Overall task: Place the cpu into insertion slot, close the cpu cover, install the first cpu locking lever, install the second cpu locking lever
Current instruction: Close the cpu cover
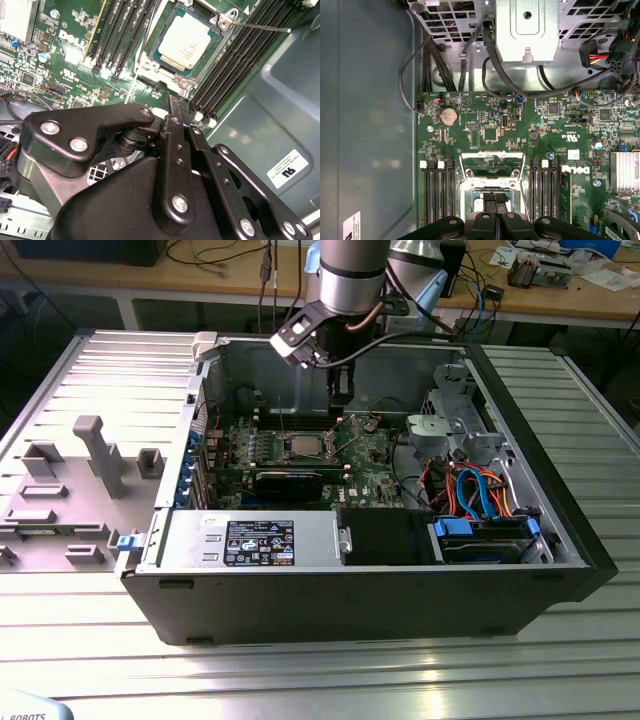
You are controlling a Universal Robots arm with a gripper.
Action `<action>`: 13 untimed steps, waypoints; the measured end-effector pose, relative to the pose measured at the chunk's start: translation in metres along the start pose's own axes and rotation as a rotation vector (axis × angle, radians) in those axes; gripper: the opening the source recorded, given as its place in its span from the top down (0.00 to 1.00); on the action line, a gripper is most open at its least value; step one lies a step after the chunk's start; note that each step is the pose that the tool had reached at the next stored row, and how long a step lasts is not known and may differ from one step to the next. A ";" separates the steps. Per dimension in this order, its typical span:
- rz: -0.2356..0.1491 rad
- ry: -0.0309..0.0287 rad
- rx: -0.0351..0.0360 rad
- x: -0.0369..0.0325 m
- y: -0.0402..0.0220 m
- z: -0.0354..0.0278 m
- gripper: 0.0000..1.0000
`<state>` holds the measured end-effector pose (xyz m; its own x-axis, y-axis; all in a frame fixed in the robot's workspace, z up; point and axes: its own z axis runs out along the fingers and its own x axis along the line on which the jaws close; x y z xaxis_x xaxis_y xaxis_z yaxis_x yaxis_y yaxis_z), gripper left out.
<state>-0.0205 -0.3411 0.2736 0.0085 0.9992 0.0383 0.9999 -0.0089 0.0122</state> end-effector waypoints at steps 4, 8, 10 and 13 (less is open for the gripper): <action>0.000 0.0000 0.0000 0.0001 0.0094 0.0005 0.89; 0.000 -0.0001 0.0001 0.0002 0.0226 0.0011 0.89; 0.000 0.0000 0.0000 0.0002 0.0328 0.0020 0.89; 0.000 0.0002 -0.0001 0.0004 0.0424 0.0031 0.89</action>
<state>0.0219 -0.3409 0.2711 0.0087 0.9992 0.0384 0.9999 -0.0091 0.0123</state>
